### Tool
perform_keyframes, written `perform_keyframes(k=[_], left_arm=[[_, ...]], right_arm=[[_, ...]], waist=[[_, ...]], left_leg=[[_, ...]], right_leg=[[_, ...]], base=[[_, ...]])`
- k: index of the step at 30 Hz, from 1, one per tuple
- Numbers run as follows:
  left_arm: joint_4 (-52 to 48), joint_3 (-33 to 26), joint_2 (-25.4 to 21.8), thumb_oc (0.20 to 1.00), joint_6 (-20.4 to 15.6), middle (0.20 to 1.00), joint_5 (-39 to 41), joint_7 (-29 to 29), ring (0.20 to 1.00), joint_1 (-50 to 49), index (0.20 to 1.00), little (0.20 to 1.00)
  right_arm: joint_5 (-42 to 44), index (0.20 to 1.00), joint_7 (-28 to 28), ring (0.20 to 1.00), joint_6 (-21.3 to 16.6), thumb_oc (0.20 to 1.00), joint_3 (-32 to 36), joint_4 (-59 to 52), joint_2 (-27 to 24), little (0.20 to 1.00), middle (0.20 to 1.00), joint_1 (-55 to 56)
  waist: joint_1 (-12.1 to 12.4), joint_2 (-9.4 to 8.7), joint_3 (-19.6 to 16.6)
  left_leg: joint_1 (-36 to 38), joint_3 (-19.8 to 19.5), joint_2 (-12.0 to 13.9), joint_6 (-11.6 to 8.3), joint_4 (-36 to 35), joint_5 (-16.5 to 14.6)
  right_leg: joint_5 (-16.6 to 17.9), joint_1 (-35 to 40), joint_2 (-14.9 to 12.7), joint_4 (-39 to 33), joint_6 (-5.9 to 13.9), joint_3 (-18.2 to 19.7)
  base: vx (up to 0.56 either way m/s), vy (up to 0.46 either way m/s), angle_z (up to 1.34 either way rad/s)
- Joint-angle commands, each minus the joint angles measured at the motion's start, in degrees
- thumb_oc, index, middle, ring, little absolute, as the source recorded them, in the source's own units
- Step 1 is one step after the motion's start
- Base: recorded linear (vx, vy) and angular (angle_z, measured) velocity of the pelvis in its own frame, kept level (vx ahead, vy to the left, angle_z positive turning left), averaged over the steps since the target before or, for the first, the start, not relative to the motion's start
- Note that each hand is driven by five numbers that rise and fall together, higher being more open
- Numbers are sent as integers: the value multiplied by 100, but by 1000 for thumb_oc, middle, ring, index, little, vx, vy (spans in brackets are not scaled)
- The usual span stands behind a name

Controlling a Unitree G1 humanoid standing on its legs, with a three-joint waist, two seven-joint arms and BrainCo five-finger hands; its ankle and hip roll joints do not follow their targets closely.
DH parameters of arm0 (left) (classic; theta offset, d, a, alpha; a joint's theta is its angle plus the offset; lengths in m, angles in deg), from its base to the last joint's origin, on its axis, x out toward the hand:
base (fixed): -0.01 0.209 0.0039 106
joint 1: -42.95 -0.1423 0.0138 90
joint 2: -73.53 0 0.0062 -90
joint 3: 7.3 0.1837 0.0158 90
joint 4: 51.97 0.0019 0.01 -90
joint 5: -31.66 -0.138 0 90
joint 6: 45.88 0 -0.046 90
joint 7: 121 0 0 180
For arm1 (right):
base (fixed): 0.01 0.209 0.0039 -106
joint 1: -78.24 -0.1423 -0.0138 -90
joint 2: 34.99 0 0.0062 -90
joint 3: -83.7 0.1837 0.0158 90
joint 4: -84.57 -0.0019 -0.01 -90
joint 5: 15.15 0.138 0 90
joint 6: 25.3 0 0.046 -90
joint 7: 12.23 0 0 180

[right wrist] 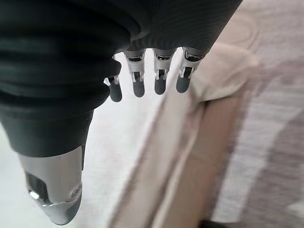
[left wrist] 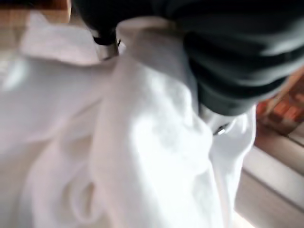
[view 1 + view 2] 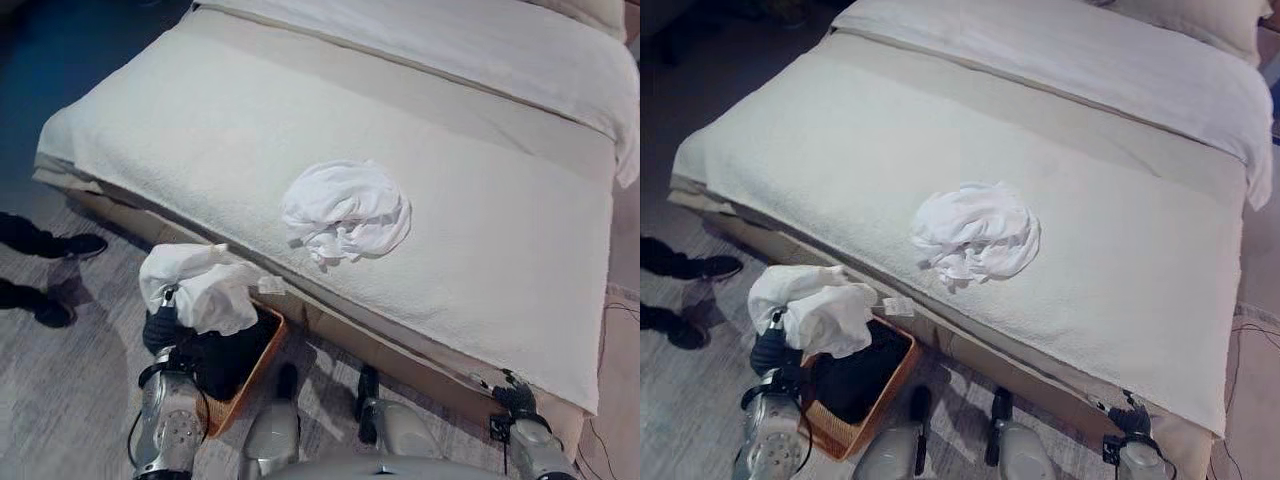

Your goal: Pick up clothes into the bucket

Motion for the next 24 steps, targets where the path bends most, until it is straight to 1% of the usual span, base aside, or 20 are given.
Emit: perform_keyframes(k=[1, 3, 4, 5, 6, 7, 9, 11, 16, 18, 19, 20, 21, 22, 24], left_arm=[[-128, -255, -321, 200, -439, 200, -630, -200, 200, -7, 200, 200], [489, -355, -466, 200, -490, 200, -955, -498, 200, 157, 200, 200], [503, -356, -469, 200, -496, 200, -956, -497, 200, 175, 200, 200], [731, -392, -523, 200, -490, 200, -1113, -646, 200, 245, 200, 200], [1093, -387, -673, 200, -515, 200, -1384, -838, 200, 426, 200, 200], [1101, -386, -676, 200, -518, 200, -1384, -838, 200, 434, 200, 200], [1424, -355, -818, 200, -540, 200, -1623, -1027, 200, 631, 200, 200], [1871, -257, -993, 200, -541, 200, -1844, -1202, 200, 940, 200, 200], [2412, 47, -1458, 200, -433, 200, -2618, -1649, 200, 1406, 200, 200], [2775, 158, -1607, 200, -360, 200, -2783, -1766, 200, 1641, 200, 200], [2838, 196, -1672, 200, -378, 200, -2805, -1821, 200, 1708, 200, 200], [2921, 242, -1722, 200, -326, 200, -2895, -1920, 200, 1770, 200, 200], [3044, 271, -1806, 200, -275, 200, -3015, -1995, 200, 1867, 200, 200], [3089, 318, -1857, 200, -164, 200, -3195, -2119, 200, 1891, 200, 200], [3033, 376, -1892, 200, 15, 200, -3473, -2370, 200, 1963, 200, 200]], right_arm=[[-106, 1000, 208, 1000, -189, 1000, 16, -55, -200, 1000, 1000, -158], [-72, 1000, 284, 1000, -230, 1000, 19, -28, -230, 1000, 1000, -178], [-70, 1000, 284, 1000, -234, 1000, 20, -21, -230, 1000, 1000, -191], [-48, 1000, 329, 1000, -251, 1000, 3, -62, -245, 1000, 1000, -216], [-9, 1000, 392, 1000, -299, 1000, -25, -116, -265, 1000, 1000, -282], [-9, 1000, 392, 1000, -299, 1000, -24, -114, -264, 1000, 1000, -287], [36, 1000, 467, 1000, -355, 1000, -66, -185, -302, 1000, 1000, -368], [93, 1000, 532, 1000, -427, 1000, -122, -229, -337, 1000, 1000, -489], [224, 1000, 698, 1000, -594, 1000, -302, -533, -448, 1000, 1000, -818], [288, 1000, 740, 1000, -661, 1000, -369, -675, -484, 1000, 1000, -907], [315, 1000, 777, 1000, -689, 1000, -390, -716, -499, 1000, 1000, -949], [368, 1000, 788, 1000, -726, 1000, -453, -797, -514, 1000, 1000, -980], [375, 1000, 822, 1000, -746, 1000, -478, -880, -523, 1000, 1000, -1033], [372, 1000, 838, 1000, -756, 1000, -534, -983, -551, 1000, 1000, -1043], [470, 1000, 912, 1000, -776, 1000, -610, -1099, -550, 1000, 1000, -1157]], waist=[[15, -186, 85], [33, -133, 315], [30, -136, 309], [30, -129, 416], [25, -132, 531], [26, -134, 528], [10, -143, 679], [-16, -155, 825], [-105, -215, 1163], [-163, -254, 1176], [-173, -267, 1176], [-202, -284, 1176], [-225, -308, 1176], [-252, -325, 1176], [-298, -379, 1176]], left_leg=[[-523, -288, -295, 101, 886, -501], [-793, -346, -345, 118, 1107, -514], [-821, -347, -350, 119, 1127, -521], [-913, -343, -355, 124, 1242, -559], [-1099, -346, -373, 131, 1399, -577], [-1111, -345, -375, 131, 1408, -580], [-1318, -343, -399, 139, 1610, -599], [-1558, -336, -419, 148, 1842, -636], [-2154, -280, -439, 156, 2390, -732], [-2469, -245, -440, 157, 2585, -762], [-2611, -248, -436, 158, 2679, -782], [-2673, -252, -421, 146, 2836, -991], [-2915, -231, -431, 154, 2878, -822], [-2943, -221, -401, 146, 3005, -1026], [-3248, -184, -374, 155, 3169, -1074]], right_leg=[[-208, 124, -394, 353, 238, -41], [-270, -128, -473, 661, 202, -45], [-282, -158, -480, 687, 202, -44], [-330, -270, -502, 839, 190, -39], [-373, -452, -546, 1009, 178, -35], [-378, -465, -549, 1019, 178, -33], [-420, -659, -589, 1221, 162, -10], [-471, -876, -633, 1427, 147, 19], [-574, -1489, -646, 1935, 108, 157], [-603, -1791, -650, 2095, 102, 186], [-629, -1940, -657, 2186, 98, 220], [-810, -2013, -628, 2344, 129, 284], [-651, -2242, -650, 2350, 94, 261], [-824, -2276, -617, 2457, 133, 312], [-844, -2587, -599, 2571, 140, 342]], base=[[-105, 23, 19], [-105, 23, 20], [-99, 19, 17], [-94, 16, 16], [-93, 15, 13], [-100, 21, 11], [-91, 14, 7], [-100, 16, 6], [-99, 29, -1], [-70, 34, -7], [33, 16, -7], [-44, 33, -7], [41, 21, -3], [-39, 38, -1], [17, 37, -7]])
